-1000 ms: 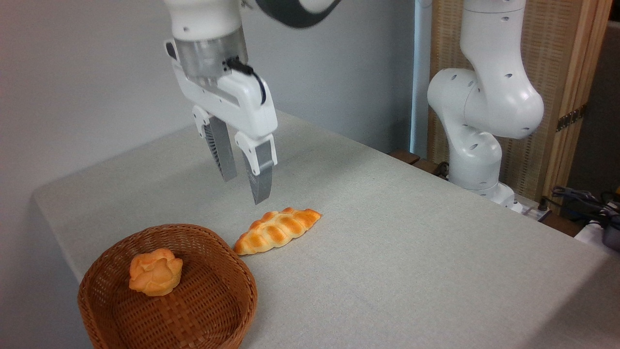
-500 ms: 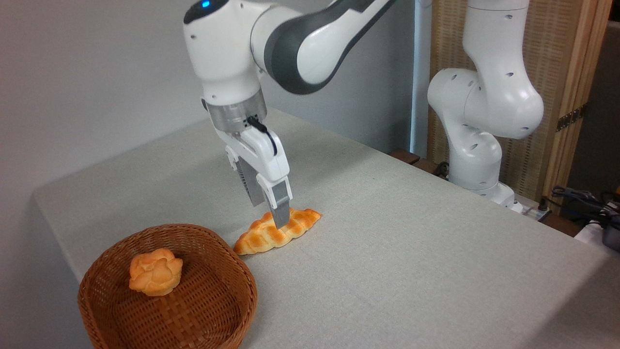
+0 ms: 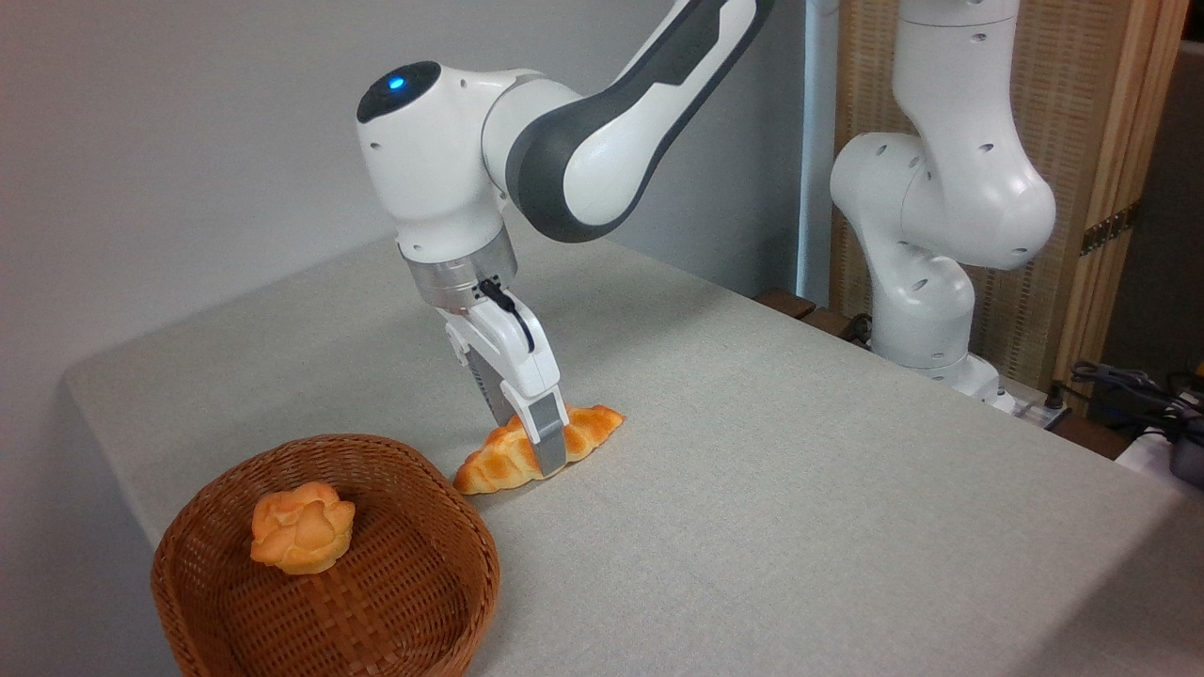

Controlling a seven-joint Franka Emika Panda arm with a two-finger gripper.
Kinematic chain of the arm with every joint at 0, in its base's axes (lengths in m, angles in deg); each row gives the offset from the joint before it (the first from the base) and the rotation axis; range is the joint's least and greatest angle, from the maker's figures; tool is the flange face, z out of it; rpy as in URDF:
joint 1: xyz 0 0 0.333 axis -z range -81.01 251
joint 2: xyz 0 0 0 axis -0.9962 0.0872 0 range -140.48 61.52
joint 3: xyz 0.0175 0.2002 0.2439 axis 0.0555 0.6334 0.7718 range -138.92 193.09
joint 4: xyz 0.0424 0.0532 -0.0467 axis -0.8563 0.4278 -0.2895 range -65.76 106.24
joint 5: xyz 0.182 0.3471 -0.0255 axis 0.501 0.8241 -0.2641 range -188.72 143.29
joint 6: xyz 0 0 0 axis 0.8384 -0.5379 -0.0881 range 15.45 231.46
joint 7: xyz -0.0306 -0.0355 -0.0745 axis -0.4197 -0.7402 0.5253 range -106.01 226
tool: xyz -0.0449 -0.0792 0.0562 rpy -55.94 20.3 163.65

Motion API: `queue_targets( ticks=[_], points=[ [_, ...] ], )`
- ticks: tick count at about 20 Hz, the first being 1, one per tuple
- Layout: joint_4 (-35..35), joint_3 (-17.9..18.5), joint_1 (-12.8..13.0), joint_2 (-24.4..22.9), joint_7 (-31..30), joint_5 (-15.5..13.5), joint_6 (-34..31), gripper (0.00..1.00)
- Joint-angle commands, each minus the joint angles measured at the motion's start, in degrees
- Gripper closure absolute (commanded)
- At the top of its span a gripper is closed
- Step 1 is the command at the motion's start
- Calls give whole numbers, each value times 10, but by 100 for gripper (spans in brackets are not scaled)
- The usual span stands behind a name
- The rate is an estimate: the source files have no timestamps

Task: Put bread into the basket
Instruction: 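Close the gripper around the middle of the braided roll, then lift the braided roll and carry it over the wicker basket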

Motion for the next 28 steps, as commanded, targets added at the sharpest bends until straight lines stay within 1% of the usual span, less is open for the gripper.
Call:
queue_targets(
  ticks=[1,2,3,12,14,15,17,18,19,21,22,24,26,27,28],
  points=[
    [2,-2,-1,5,13,4,10,37],
    [1,-2,-1,5,13,4,10,51],
    [1,-2,-1,5,13,4,10,56],
    [-2,-2,-1,7,13,4,10,56],
    [-15,-2,-1,3,3,3,-2,55],
    [-25,-2,-1,-3,-10,3,-31,55],
    [-66,4,-4,-9,-6,4,-117,54],
    [-94,7,-7,-8,-5,4,-146,53],
    [-125,16,-8,-5,-5,5,-157,52],
    [-181,40,-9,9,-5,2,-159,51],
    [-210,45,-11,22,-5,-2,-159,50],
    [-280,48,-30,66,-5,-4,-155,48],
    [-334,48,-35,114,-5,-5,-144,48],
    [-347,48,-35,130,-5,-5,-124,48],
    [-347,48,-35,141,-5,-3,-89,48]
  ],
)
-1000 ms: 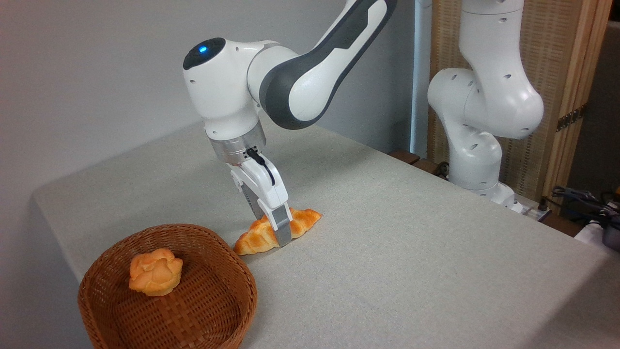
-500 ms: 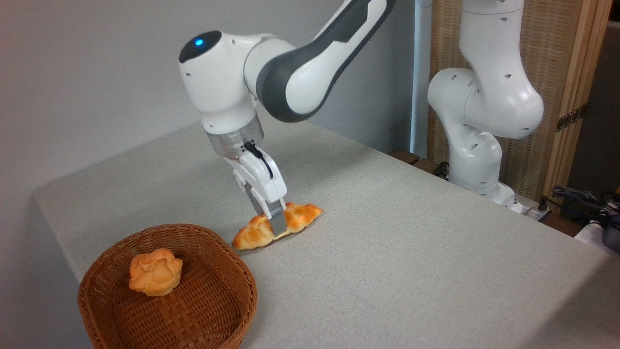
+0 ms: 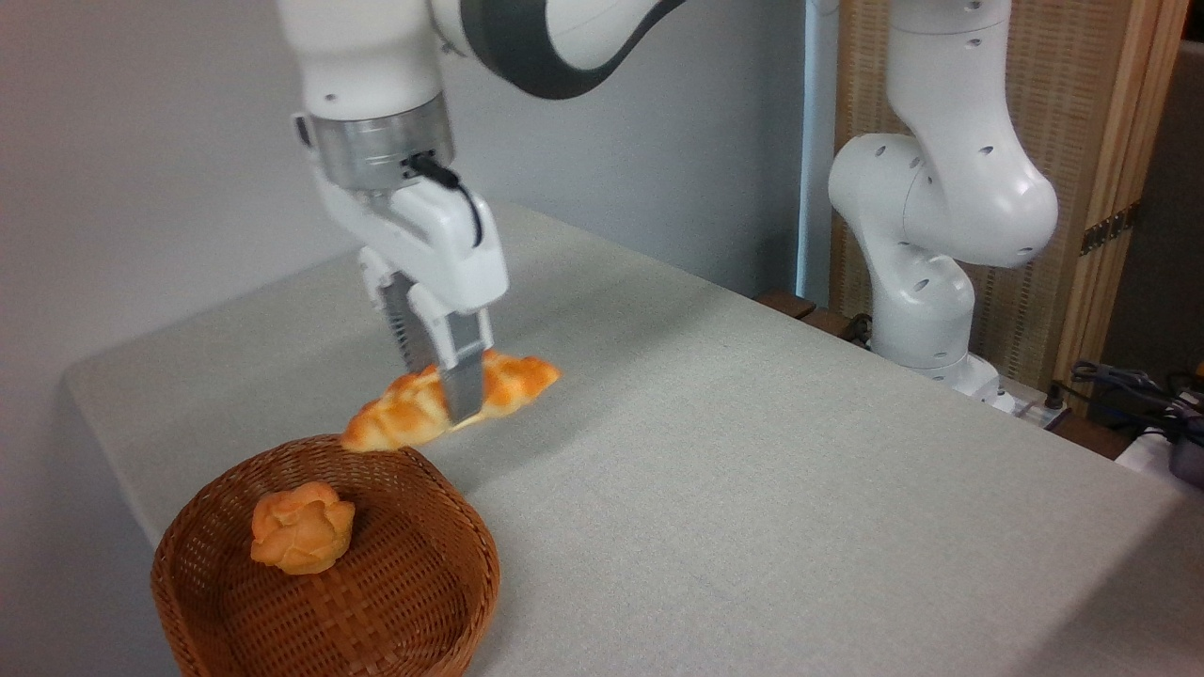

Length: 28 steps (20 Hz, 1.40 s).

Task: Put bread into the basket
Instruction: 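Lift the braided roll and carry it over the wicker basket, then open the gripper to release the roll into the basket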

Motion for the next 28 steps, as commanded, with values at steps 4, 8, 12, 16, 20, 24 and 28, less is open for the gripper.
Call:
queue_targets(
  ticks=[4,8,12,16,20,24,28],
  points=[
    [-67,1,0,113,-4,3,148,40],
    [-63,-1,-6,121,-1,7,184,0],
    [-60,-4,-6,122,5,7,184,0],
    [-60,-4,-6,123,28,7,184,0],
    [-60,-4,-7,121,27,6,183,0],
    [-61,-6,-16,91,18,-1,159,0],
    [-56,-6,-27,11,20,-3,0,0]
  ],
)
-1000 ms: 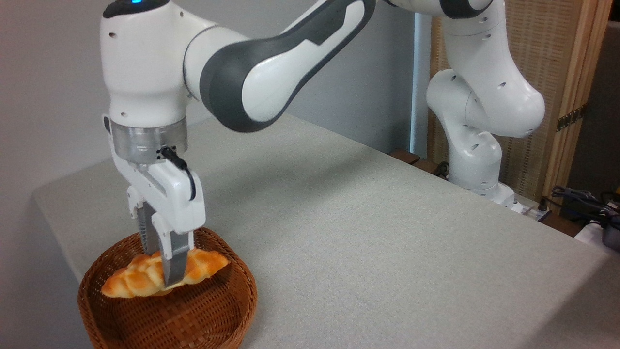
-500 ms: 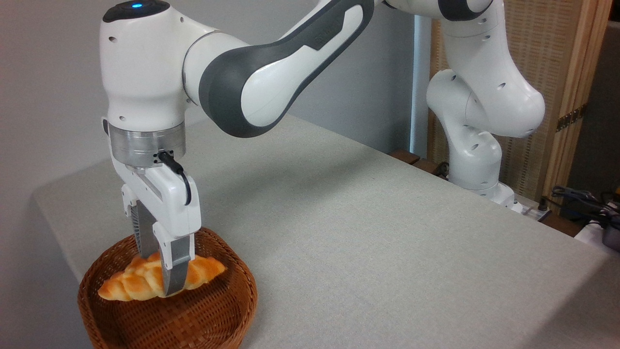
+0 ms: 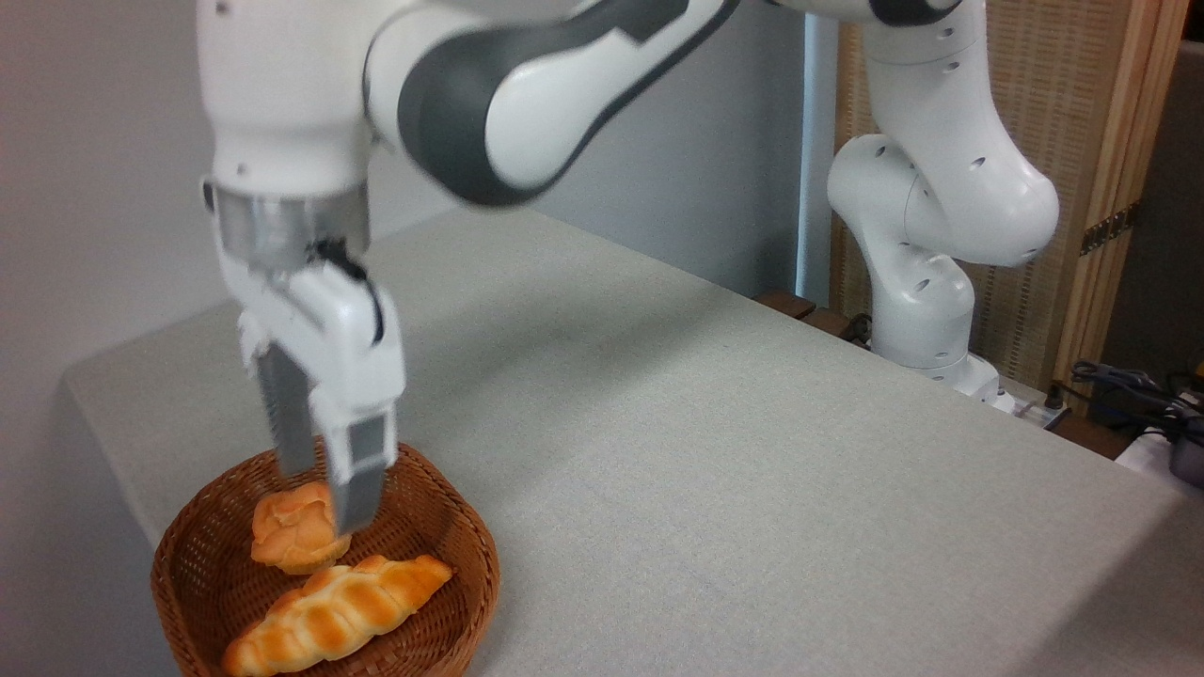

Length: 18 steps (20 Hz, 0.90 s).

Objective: Put bread into the basket

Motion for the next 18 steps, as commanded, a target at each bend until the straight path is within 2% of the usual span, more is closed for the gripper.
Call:
queue_targets(
  ticks=[1,3,5,9,12,16,18],
  points=[
    [13,-4,-11,-80,-3,-3,-149,0],
    [23,-4,-11,-105,-5,-3,-189,0],
    [35,-4,-11,-122,-7,-3,-201,0],
    [33,-3,-5,-124,-66,4,-208,0],
    [33,4,5,-123,-58,6,-205,0],
    [34,29,23,-124,0,13,-204,0],
    [34,31,26,-124,-2,13,-203,0]
  ],
)
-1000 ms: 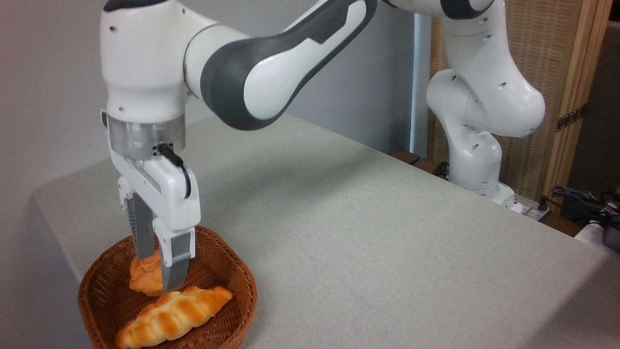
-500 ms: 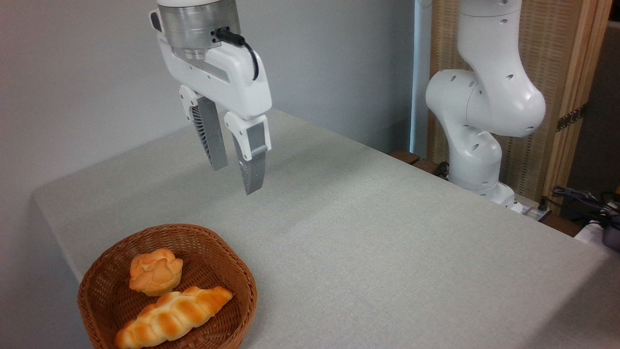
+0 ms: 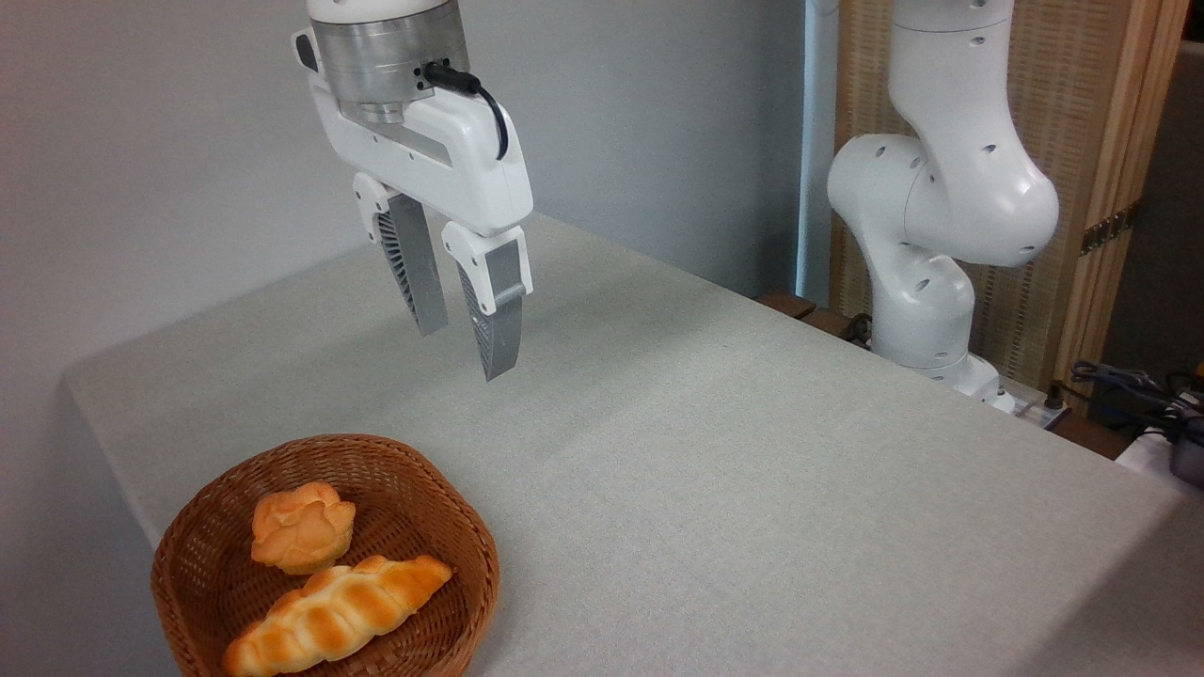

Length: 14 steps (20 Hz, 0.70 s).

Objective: Put bread into the basket

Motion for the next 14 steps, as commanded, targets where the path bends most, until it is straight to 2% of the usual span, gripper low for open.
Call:
queue_targets(
  ticks=[1,6,9,14],
  points=[
    [5,20,18,-6,8,7,-3,0],
    [5,20,19,-6,8,10,-4,0],
    [4,19,19,-6,-3,28,-4,0],
    [4,17,19,-6,-8,28,-4,0]
  ],
)
